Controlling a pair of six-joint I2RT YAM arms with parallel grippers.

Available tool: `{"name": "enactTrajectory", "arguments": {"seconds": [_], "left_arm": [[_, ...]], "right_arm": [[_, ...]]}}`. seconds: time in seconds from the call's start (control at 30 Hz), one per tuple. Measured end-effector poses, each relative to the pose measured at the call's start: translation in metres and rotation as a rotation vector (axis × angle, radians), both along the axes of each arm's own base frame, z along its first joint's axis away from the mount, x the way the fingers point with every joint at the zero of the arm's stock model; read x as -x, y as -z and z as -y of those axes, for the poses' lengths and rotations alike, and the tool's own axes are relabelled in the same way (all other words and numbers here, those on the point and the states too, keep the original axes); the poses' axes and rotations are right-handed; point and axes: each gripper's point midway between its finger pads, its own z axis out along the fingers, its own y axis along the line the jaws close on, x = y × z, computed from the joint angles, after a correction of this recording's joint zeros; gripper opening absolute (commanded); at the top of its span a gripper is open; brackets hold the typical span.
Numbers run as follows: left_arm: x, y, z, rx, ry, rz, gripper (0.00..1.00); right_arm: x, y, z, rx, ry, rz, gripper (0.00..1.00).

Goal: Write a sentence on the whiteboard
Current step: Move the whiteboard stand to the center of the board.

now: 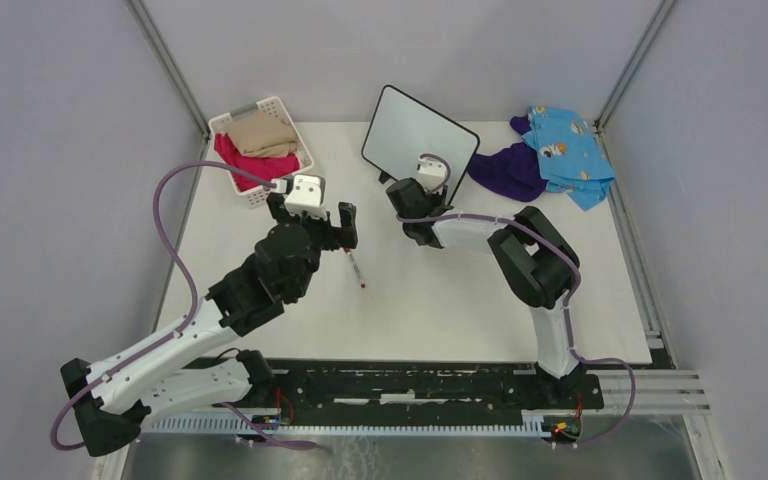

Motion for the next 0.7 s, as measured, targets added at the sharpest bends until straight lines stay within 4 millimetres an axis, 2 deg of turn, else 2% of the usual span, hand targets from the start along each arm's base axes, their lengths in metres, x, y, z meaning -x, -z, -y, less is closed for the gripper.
{"name": "enactTrajectory", "arguments": {"seconds": [0.37, 0.7], "left_arm": [[0.0, 0.0, 0.0, 0.0, 0.0, 0.0, 0.99], [0.0, 0.0, 0.0, 0.0, 0.0, 0.0, 0.99]], "right_arm": [[-0.008, 0.011, 0.009, 0.013, 0.026, -0.026, 0.49], [-0.009, 0.021, 0.011, 0.029, 0.027, -0.052, 0.37]]}}
